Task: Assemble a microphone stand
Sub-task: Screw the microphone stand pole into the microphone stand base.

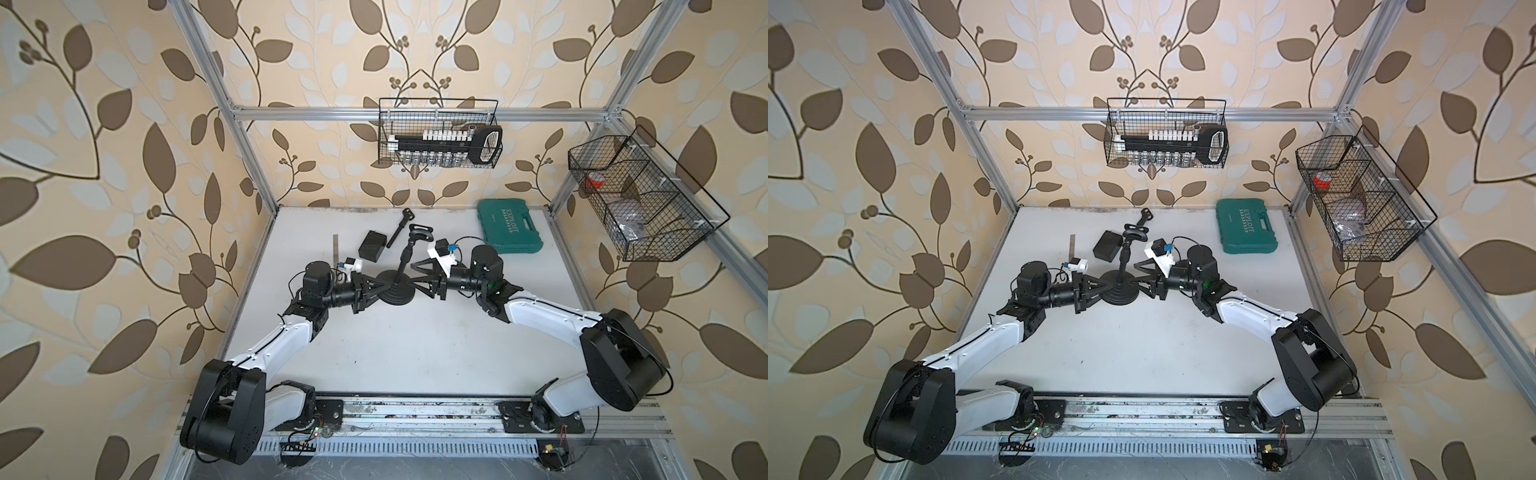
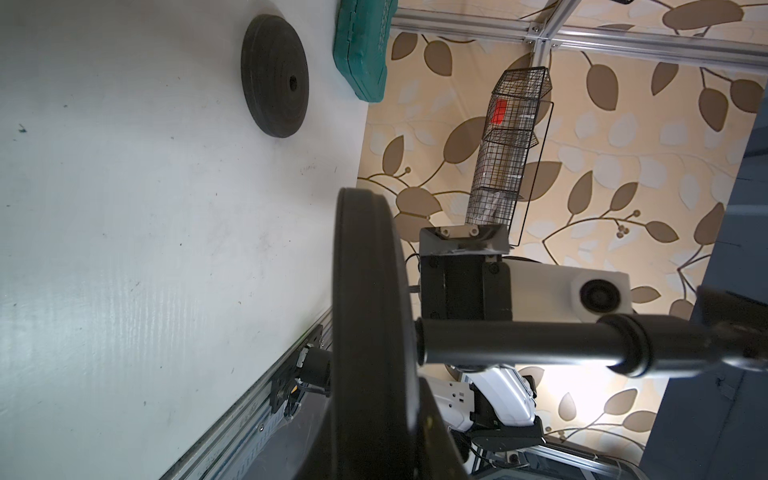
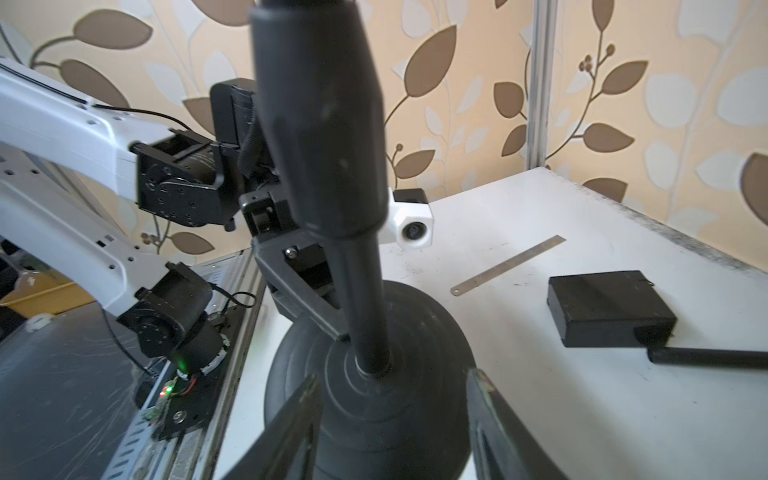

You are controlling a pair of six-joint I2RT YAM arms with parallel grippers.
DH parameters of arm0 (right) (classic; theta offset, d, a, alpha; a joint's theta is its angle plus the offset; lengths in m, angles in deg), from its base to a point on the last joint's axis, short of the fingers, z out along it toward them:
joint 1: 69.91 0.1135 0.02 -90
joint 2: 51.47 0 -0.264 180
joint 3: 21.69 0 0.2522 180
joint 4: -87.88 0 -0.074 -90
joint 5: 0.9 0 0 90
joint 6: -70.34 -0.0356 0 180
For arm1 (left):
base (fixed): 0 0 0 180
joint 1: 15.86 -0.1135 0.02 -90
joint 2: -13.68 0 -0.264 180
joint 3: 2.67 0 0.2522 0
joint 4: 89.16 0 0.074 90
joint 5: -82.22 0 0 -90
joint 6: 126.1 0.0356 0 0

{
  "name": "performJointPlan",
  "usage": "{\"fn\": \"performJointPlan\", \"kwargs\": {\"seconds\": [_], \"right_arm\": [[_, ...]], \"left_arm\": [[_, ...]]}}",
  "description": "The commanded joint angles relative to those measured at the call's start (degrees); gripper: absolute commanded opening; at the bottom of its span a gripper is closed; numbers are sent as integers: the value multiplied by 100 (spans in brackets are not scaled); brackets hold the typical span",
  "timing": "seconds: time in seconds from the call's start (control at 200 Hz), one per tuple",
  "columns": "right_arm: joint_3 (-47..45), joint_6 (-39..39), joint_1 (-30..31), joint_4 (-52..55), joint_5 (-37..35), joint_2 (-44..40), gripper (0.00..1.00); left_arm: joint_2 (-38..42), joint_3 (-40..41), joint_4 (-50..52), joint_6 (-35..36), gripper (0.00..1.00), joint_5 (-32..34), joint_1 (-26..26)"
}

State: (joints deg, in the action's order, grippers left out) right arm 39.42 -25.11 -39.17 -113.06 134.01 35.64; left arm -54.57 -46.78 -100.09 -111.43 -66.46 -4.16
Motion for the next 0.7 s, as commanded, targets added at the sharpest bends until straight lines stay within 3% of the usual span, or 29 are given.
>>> {"fn": "performJointPlan", "kwargs": {"seconds": [0.0, 0.195, 0.33, 0.585, 0.695], "right_arm": [[302, 139, 9, -303, 673, 270, 54], [576, 43, 10, -511, 948, 644, 52], [729, -153, 2, -676, 1115, 844, 46], [635, -418, 9, -1026, 986, 966, 21], [476, -517, 22, -1106, 675, 921, 4]], "left_arm": [[-101, -322, -632, 6, 0, -478, 42], [-283, -335, -808, -68, 0, -678, 42], [-294, -366, -716, -4, 0, -698, 42], [-294, -412, -679, 9, 0, -667, 43], [-268, -427, -712, 0, 0, -578, 42]]}}
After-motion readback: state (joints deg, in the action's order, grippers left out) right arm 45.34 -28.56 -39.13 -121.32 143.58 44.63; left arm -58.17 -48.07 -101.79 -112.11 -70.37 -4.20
